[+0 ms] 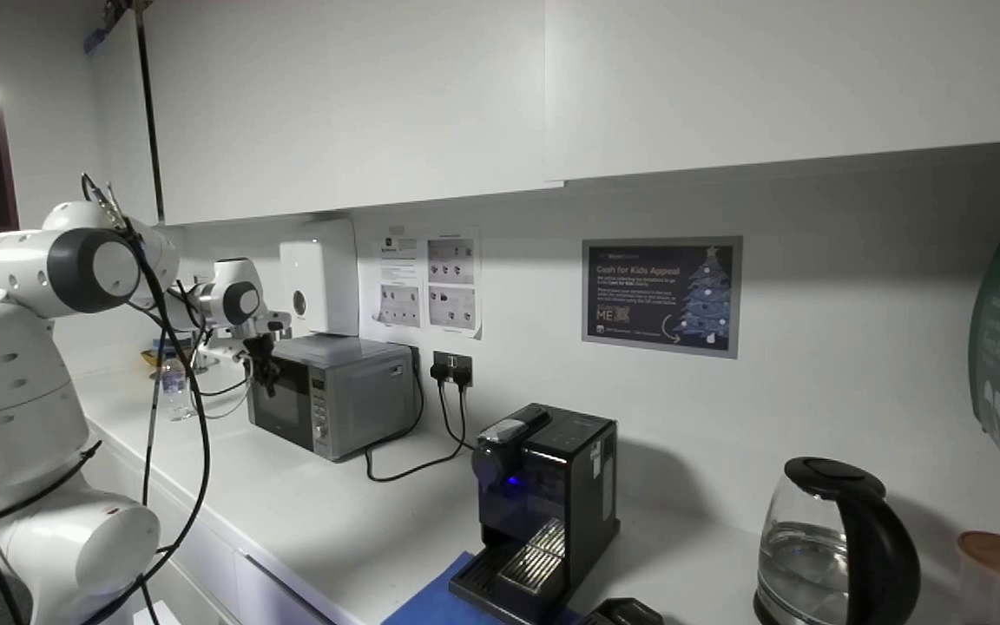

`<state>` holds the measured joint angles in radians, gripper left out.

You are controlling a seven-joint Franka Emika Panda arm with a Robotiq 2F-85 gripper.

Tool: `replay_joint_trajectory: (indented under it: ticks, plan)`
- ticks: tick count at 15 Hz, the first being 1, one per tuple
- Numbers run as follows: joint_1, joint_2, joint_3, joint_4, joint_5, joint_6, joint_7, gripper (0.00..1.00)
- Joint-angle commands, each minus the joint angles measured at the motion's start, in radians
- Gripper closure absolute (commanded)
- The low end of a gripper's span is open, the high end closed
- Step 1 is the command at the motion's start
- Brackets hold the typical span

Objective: Close the microwave door then press a button on the microwave.

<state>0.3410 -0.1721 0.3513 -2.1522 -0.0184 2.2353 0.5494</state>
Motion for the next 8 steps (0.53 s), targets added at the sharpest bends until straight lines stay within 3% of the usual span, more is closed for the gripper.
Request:
replay_joint_trajectory:
  ticks: [1, 8]
  plan:
    - [-0.006, -0.062, 0.013, -0.019, 0.047, -0.054, -0.029, 1.0]
    - [-0.004, -0.153, 0.026, -0.065, 0.093, -0.127, -0.022, 1.0]
